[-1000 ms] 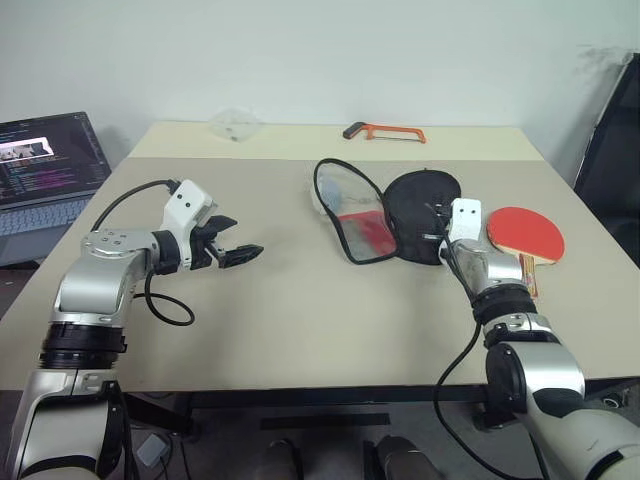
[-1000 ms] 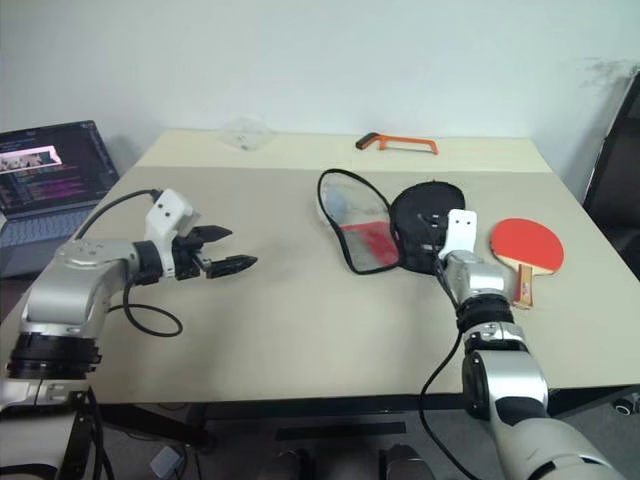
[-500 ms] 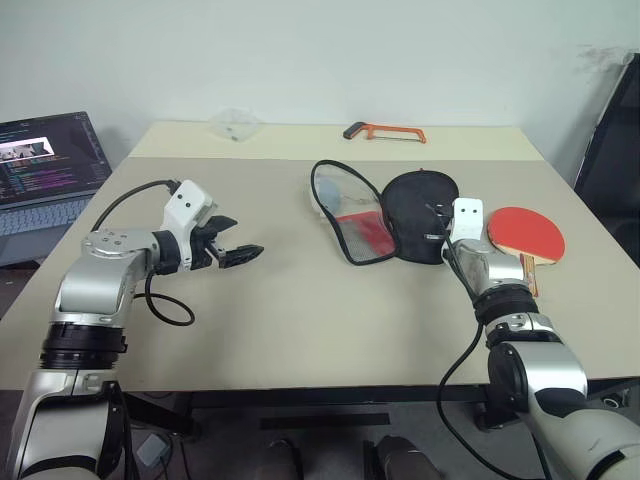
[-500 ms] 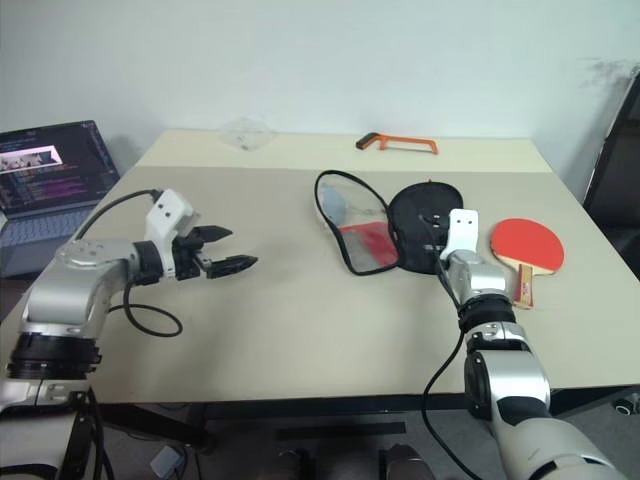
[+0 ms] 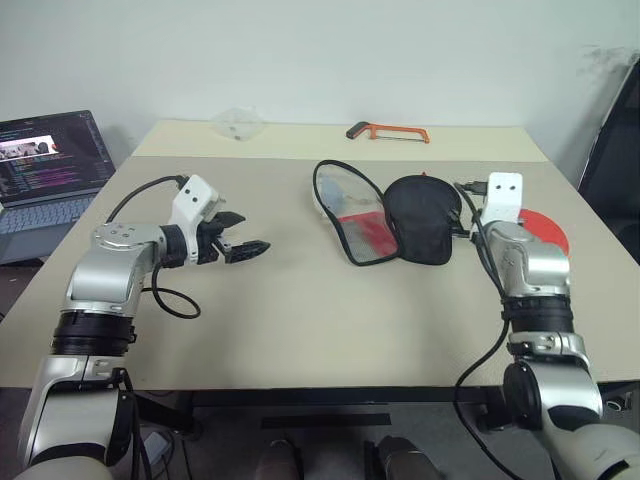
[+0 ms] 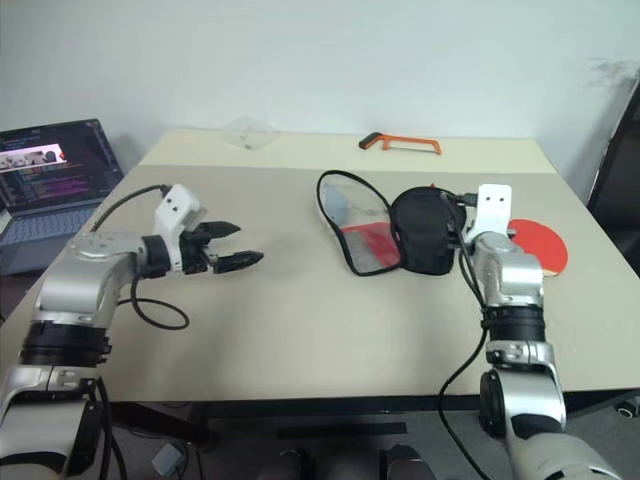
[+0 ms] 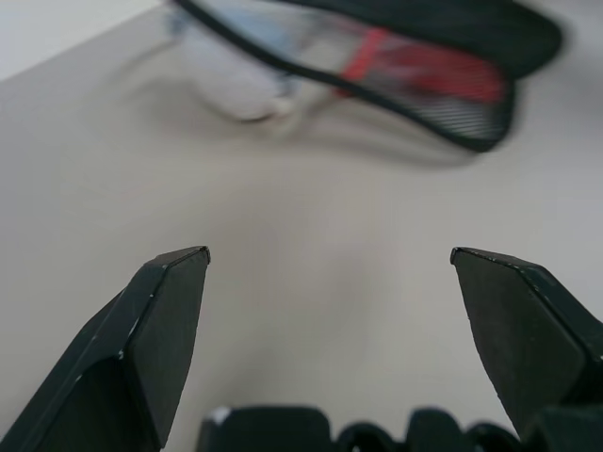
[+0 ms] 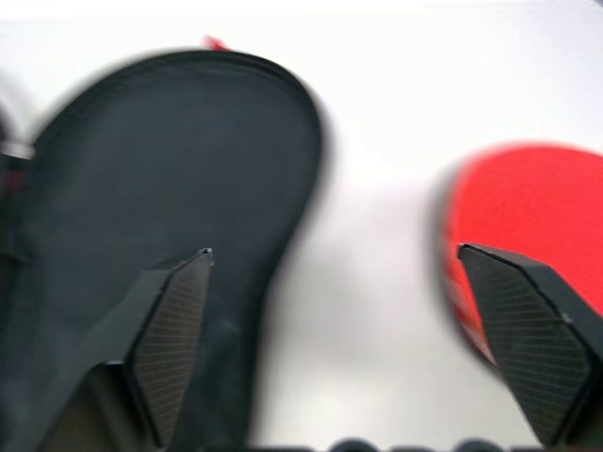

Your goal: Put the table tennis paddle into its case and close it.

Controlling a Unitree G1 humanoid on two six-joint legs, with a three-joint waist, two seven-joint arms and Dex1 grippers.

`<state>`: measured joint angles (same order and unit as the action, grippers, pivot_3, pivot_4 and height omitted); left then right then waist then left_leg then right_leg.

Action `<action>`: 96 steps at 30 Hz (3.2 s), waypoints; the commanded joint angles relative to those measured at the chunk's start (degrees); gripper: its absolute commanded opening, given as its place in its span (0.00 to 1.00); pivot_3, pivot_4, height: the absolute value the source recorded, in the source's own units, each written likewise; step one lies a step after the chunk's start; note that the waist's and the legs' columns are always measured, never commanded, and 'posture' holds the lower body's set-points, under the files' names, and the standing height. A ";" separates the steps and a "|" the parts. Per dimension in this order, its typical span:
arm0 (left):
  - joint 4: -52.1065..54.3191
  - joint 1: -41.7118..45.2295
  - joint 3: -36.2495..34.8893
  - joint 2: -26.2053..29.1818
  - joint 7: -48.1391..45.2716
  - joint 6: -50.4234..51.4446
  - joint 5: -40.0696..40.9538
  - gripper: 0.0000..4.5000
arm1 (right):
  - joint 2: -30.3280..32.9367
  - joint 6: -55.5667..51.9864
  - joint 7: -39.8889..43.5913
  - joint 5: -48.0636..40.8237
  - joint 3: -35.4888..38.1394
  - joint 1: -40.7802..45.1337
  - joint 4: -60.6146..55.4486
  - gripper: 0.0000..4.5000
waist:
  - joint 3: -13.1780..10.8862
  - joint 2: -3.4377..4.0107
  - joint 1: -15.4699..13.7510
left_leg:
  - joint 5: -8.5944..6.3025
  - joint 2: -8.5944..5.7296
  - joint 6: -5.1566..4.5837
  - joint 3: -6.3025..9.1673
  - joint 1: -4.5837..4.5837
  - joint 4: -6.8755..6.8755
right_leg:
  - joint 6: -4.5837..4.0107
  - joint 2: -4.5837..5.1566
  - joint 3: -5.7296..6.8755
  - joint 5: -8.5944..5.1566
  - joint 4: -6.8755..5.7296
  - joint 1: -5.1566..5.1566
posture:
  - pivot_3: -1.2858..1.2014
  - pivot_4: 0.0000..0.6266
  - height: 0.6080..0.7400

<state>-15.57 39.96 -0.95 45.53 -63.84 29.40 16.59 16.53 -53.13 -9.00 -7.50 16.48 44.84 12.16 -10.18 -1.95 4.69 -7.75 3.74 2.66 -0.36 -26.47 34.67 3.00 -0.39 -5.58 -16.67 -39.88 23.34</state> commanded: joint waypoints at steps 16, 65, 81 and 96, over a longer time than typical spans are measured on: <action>3.42 1.20 0.85 -1.57 -2.34 -0.06 1.28 1.00 | 2.87 -0.73 -10.00 1.34 11.97 3.94 13.81 1.00 | -0.02 0.03 0.23 | 0.00 -0.02 -0.01 -0.08 0.06 -0.01 | 0.04 -0.01 -0.12 -0.02 0.00 0.00 | 0.52 0.24 1.00; 11.77 -6.41 -1.77 -0.69 2.70 3.63 2.85 1.00 | -10.45 10.23 -7.97 1.37 -0.15 21.66 29.58 0.23 | -0.31 0.50 -0.42 | 0.02 -0.04 0.01 -0.05 -0.36 -0.56 | -0.18 0.02 0.02 -0.16 -0.02 0.59 | 0.52 0.24 1.00; 12.08 -6.09 -1.34 -0.84 3.12 4.10 2.64 1.00 | -11.23 11.62 -8.45 0.70 0.76 20.89 34.41 0.23 | -0.31 0.50 0.08 | 0.02 -0.04 0.01 -0.04 -0.34 -0.56 | -0.19 -0.01 0.01 -0.15 -0.09 0.63 | 0.52 0.24 1.00; 10.58 -4.65 0.39 -2.82 4.36 3.28 1.55 1.00 | -10.02 13.53 -8.70 -0.31 0.38 23.30 36.57 0.97 | -0.31 0.50 0.07 | 0.03 -0.05 0.02 -0.02 -0.33 -0.53 | -0.19 -0.01 0.02 -0.15 -0.10 0.59 | 0.52 0.24 1.00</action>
<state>-6.02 33.81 -0.26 42.69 -59.67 33.40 17.92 5.65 -39.78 -17.77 -7.72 16.91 66.08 51.81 -10.49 -1.45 4.76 -7.72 3.70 2.68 -0.38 -26.80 34.14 2.81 -0.39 -5.56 -16.82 -39.99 23.93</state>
